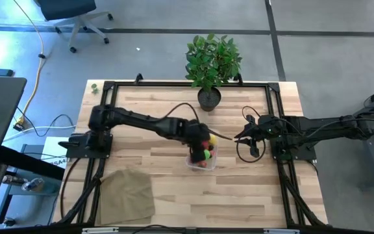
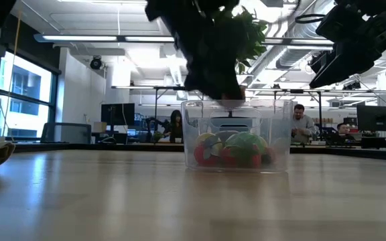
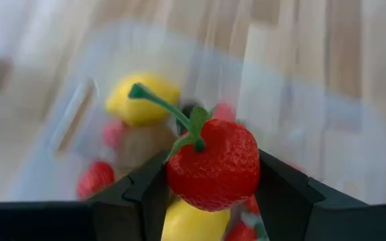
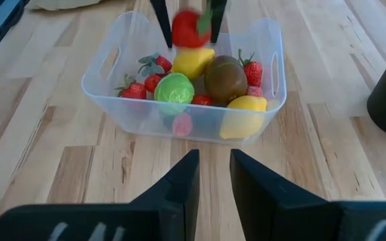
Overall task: Pick and placing Produce into tupperware
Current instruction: Put the red strawberry into the transparent container, then return to Home Position
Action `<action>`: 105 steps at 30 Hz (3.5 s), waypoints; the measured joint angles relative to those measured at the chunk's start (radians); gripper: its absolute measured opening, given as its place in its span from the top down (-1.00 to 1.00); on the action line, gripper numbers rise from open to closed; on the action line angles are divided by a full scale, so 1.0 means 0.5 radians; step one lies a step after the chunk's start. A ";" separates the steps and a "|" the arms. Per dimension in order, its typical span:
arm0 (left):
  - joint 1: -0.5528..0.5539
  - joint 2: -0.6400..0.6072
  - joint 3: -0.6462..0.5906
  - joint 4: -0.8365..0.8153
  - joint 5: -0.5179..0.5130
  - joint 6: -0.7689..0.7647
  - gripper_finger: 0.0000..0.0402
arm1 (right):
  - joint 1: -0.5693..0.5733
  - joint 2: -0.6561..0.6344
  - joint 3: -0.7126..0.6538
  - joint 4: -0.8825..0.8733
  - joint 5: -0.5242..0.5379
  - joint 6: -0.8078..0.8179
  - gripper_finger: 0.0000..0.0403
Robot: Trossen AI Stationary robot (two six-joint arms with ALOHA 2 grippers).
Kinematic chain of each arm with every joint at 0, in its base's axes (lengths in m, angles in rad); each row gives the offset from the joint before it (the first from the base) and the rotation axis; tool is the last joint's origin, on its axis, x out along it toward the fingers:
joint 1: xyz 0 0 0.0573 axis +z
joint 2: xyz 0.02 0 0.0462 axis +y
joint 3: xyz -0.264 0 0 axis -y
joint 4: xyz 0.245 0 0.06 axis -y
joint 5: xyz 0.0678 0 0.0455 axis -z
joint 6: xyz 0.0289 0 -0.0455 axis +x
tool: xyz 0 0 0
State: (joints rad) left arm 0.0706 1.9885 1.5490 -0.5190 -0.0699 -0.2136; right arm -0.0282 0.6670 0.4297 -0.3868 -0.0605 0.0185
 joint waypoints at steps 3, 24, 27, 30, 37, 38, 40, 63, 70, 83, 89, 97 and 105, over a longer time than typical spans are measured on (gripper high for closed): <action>0.003 0.094 -0.002 0.000 0.050 -0.037 0.14 | 0.000 0.001 0.000 0.004 0.000 0.000 0.64; 0.002 0.156 -0.003 -0.015 0.135 -0.168 0.06 | 0.000 -0.001 0.000 0.005 0.000 0.000 0.64; 0.002 0.156 -0.003 -0.012 0.139 -0.182 0.06 | 0.000 -0.001 0.000 0.005 0.000 0.000 0.64; 0.002 0.156 -0.003 -0.011 0.155 -0.210 0.06 | 0.000 -0.001 0.000 0.005 0.000 0.000 0.64; 0.002 0.156 -0.003 -0.009 0.156 -0.218 0.04 | 0.000 -0.001 0.000 0.005 0.000 0.000 0.64; 0.002 0.156 -0.003 -0.009 0.156 -0.218 0.02 | 0.000 -0.001 0.000 0.005 0.000 0.000 0.64; 0.002 0.156 -0.003 -0.008 0.156 -0.216 -0.05 | 0.000 -0.001 0.000 0.005 0.000 0.000 0.64; 0.003 0.133 0.389 -0.350 0.121 0.006 -0.35 | 0.000 -0.002 0.000 0.005 0.000 0.000 0.64; 0.074 0.133 0.809 -0.929 0.300 0.277 -0.35 | 0.000 -0.002 0.000 0.005 0.000 0.000 0.64; 0.134 -0.017 1.103 -1.673 0.156 0.447 0.14 | 0.000 -0.001 0.000 0.005 0.000 0.000 0.64; 0.052 -0.212 1.103 -1.766 -0.220 0.310 0.45 | 0.000 -0.002 0.000 0.005 0.000 0.000 0.64; -0.172 -0.364 1.103 -1.858 -0.674 0.148 0.78 | 0.000 -0.001 0.000 0.005 0.000 0.000 0.64; -0.361 -0.384 1.102 -1.702 -0.830 0.163 0.97 | 0.000 -0.001 0.000 0.005 0.000 0.000 0.64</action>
State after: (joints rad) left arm -0.1102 1.7966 2.0998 -1.3702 -0.4847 -0.1319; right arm -0.0280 0.6666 0.4297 -0.3844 -0.0605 0.0185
